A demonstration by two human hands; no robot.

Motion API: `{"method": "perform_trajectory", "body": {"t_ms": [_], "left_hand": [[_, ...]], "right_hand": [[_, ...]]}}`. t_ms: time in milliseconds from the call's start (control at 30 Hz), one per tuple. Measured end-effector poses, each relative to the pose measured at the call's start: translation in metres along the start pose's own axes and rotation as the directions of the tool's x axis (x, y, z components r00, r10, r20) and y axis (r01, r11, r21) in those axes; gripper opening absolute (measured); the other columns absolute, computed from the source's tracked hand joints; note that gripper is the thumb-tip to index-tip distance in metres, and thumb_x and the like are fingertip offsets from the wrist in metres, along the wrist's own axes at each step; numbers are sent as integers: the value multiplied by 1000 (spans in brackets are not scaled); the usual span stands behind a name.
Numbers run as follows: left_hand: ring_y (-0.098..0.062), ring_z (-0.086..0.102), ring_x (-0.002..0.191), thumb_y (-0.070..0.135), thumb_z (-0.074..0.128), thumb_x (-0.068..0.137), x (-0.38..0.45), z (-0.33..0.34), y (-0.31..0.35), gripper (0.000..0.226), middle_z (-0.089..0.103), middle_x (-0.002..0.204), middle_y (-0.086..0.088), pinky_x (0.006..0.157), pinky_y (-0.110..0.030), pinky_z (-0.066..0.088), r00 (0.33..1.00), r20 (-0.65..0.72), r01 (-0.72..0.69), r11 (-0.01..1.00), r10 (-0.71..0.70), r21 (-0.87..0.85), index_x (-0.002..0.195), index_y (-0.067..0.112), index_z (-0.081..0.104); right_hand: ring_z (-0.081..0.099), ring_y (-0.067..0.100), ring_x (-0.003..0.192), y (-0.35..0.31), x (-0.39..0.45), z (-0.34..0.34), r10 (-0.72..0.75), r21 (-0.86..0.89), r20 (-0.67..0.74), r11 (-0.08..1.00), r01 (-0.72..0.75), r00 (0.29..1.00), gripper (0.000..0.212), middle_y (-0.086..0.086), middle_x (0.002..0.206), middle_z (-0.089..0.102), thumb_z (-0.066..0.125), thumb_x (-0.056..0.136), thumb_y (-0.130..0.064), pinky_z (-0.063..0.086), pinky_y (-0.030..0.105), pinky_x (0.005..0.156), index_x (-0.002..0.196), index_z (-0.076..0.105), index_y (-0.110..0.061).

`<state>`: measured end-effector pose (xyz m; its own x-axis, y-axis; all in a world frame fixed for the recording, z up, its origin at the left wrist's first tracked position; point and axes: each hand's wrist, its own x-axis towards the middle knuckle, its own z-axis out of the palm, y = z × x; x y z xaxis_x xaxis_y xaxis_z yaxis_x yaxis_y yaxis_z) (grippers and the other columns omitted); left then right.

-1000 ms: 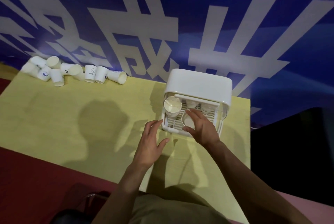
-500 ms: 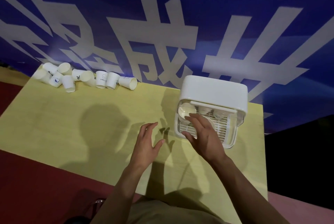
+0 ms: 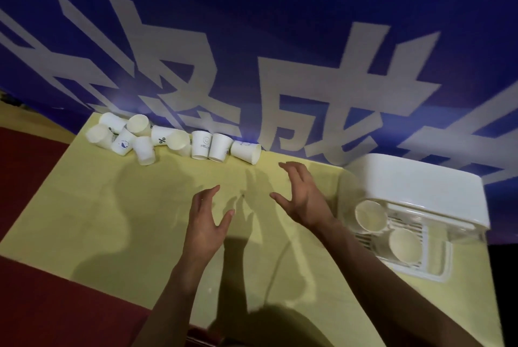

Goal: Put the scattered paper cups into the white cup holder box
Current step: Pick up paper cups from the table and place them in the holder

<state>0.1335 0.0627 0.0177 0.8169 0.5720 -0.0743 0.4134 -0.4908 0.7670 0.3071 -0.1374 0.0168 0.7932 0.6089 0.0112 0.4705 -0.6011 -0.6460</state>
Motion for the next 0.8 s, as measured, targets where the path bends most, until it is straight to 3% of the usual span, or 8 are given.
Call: {"method": "perform_trajectory", "body": {"t_ms": [267,400,500,667,800], "left_hand": [[-21,52,130,26,72,91,69,-53,-53,63,40,139,10,104,-51,49,1000,20,-13,1000,13,4,147,27,45],[-19,52,128,24,72,91,102,-53,-67,63,39,138,12,105,-50,49,998,69,-7,1000,6,12,147,28,44],[-19,50,128,23,72,90,126,-46,-69,63,40,138,8,107,-47,47,995,95,-44,998,41,37,147,25,45],[-23,42,136,24,72,89,173,-24,-61,66,38,145,-3,113,-31,36,988,130,-104,981,83,167,148,20,43],[-34,40,130,19,75,84,211,7,-59,72,36,147,-10,109,-44,39,975,160,-197,932,154,303,147,17,42]], "right_hand": [[37,32,142,-10,118,86,143,-134,107,983,-128,984,88,10,160,32,77,88,-44,43,45,115,158,31,-19],[41,30,136,-5,146,117,152,-205,128,971,-124,980,87,10,155,41,76,88,-46,40,42,114,157,34,-16],[48,36,125,4,155,136,155,-234,121,964,-123,981,81,14,142,51,74,83,-48,47,51,106,149,45,-11],[54,41,101,16,145,153,173,-154,97,976,-157,980,68,17,124,54,67,82,-49,53,53,85,136,52,-10],[54,32,97,9,120,132,173,-6,27,985,-173,985,62,10,117,51,68,87,-45,52,46,84,134,49,-10]]}}
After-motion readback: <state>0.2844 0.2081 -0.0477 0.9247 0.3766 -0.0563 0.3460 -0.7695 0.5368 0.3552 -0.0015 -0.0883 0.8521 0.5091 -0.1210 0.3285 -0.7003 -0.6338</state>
